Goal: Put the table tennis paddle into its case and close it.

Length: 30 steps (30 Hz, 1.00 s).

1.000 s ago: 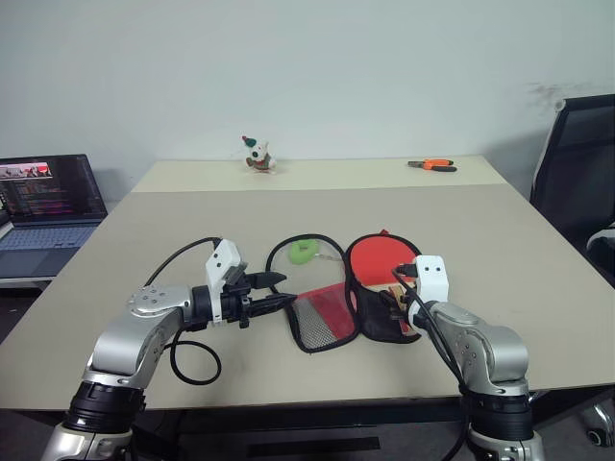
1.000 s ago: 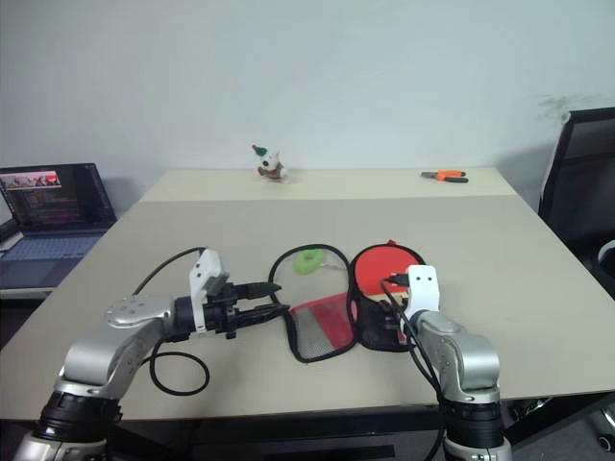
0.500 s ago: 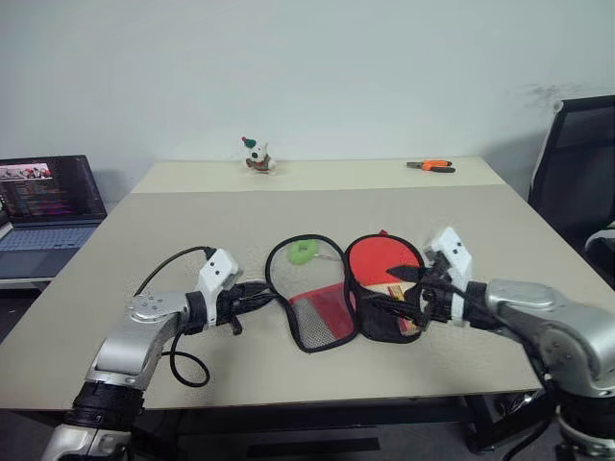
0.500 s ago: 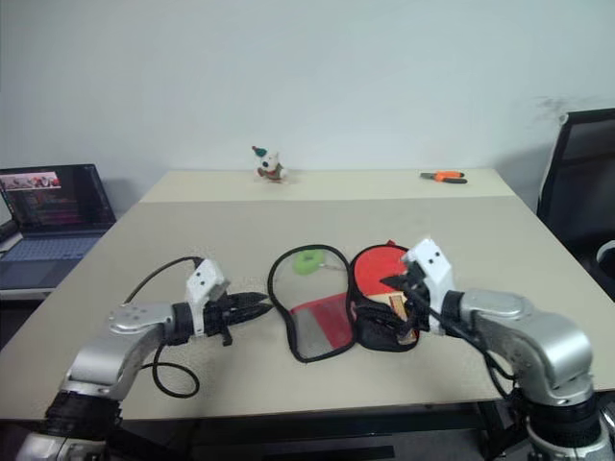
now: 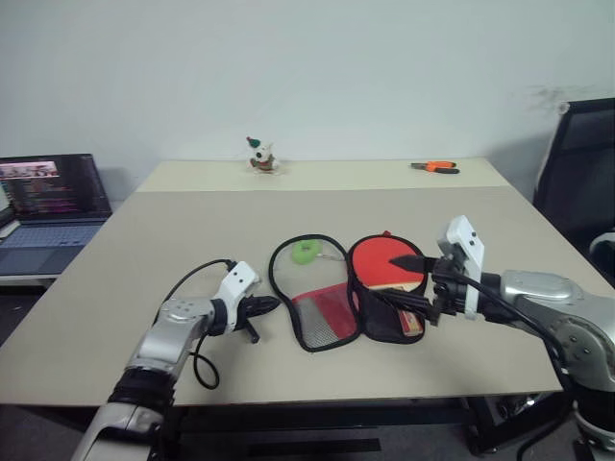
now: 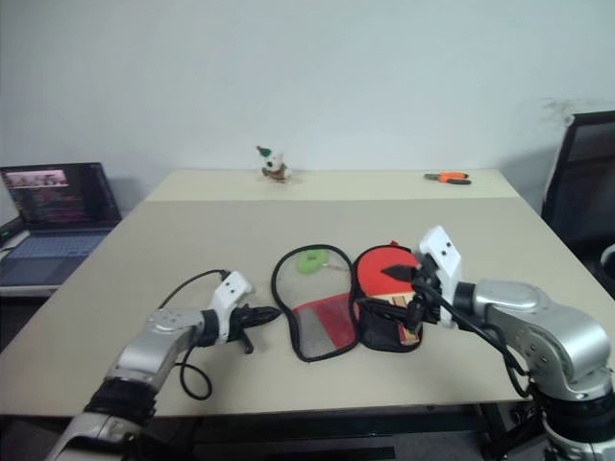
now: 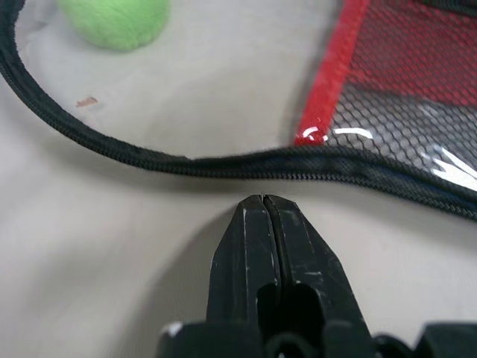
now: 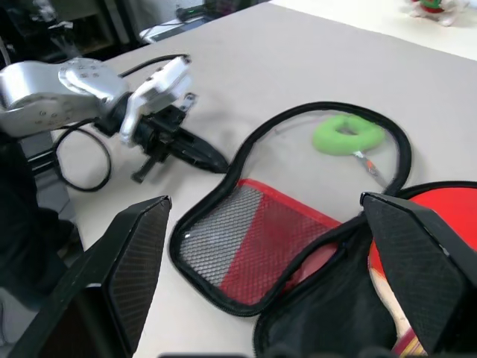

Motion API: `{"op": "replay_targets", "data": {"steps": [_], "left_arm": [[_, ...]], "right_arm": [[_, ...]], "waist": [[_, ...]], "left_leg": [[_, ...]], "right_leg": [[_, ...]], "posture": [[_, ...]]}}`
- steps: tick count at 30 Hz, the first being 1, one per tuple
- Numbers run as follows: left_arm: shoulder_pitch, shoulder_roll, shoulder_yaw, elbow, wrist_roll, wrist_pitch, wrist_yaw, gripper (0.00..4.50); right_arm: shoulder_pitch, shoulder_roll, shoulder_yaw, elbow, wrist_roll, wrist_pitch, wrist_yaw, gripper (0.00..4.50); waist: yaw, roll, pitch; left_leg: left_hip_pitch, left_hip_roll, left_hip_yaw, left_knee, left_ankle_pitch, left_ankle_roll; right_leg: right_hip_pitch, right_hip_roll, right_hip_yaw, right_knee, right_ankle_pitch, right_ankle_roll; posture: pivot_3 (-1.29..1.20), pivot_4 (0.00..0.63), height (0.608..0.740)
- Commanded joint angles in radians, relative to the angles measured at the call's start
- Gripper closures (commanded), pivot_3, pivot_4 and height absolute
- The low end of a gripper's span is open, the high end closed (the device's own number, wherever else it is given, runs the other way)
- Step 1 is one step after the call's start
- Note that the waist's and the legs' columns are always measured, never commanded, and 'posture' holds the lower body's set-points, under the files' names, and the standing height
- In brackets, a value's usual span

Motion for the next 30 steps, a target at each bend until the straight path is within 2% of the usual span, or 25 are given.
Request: {"op": "replay_targets", "data": {"steps": [1,7,12,18,22,27,30], "left_arm": [[-0.052,-0.038,-0.026,0.08,0.03,-0.046,-0.007,4.47],[-0.11,-0.089,-0.046,0.182,0.063,-0.097,-0.027,4.47],[-0.157,-0.138,-0.048,0.23,0.076,-0.126,-0.037,4.47],[-0.249,-0.223,-0.033,0.124,0.025,-0.086,-0.06,4.47],[-0.316,-0.293,-0.032,0.05,-0.006,-0.044,-0.063,4.47],[-0.396,-0.373,-0.035,0.104,-0.002,-0.067,-0.031,4.47],[-0.407,-0.385,-0.037,0.131,0.009,-0.086,-0.025,4.47]], "right_arm": [[0.03,-0.086,-0.018,-0.038,0.01,-0.068,0.086,0.0],[0.058,-0.172,-0.016,0.014,-0.04,-0.157,0.131,0.0],[0.092,-0.199,-0.023,0.04,-0.071,-0.216,0.145,0.0],[0.116,-0.24,-0.054,0.075,-0.085,-0.251,0.166,0.0],[0.108,-0.267,-0.067,0.105,-0.085,-0.256,0.172,0.0],[0.088,-0.281,-0.054,0.148,-0.104,-0.244,0.147,0.0],[0.062,-0.265,-0.037,0.174,-0.114,-0.214,0.105,0.0]], "waist": [[0.005,0.0,0.0],[0.01,0.0,-0.001],[0.023,0.0,-0.001],[0.026,-0.001,0.0],[0.023,-0.001,0.0],[0.016,-0.001,0.0],[0.006,-0.001,0.0]], "left_leg": [[0.0,0.0,0.0,0.0,0.0,0.0],[0.0,-0.001,0.0,0.005,0.0,0.0],[-0.001,-0.001,0.0,0.012,0.0,0.0],[-0.008,-0.001,0.0,0.015,0.0,0.0],[-0.008,-0.002,0.0,0.014,0.0,0.001],[-0.007,-0.002,0.003,0.014,-0.002,0.004],[-0.007,-0.002,0.004,0.014,-0.003,0.005]], "right_leg": [[0.0,-0.001,0.0,0.0,0.0,0.001],[0.002,0.0,0.0,0.001,-0.001,0.006],[0.003,0.0,0.001,0.001,0.001,0.01],[0.001,-0.001,0.001,-0.002,0.003,0.013],[0.001,0.001,0.001,-0.006,0.006,0.009],[0.001,0.001,0.002,-0.007,0.006,0.009],[0.001,0.001,0.003,-0.007,0.006,0.009]], "posture": [[0.0,0.15,0.74],[0.0,0.15,0.74],[0.0,0.15,0.74],[0.0,0.15,0.74],[0.0,0.15,0.74],[0.0,0.15,0.74],[0.0,0.15,0.74]]}}
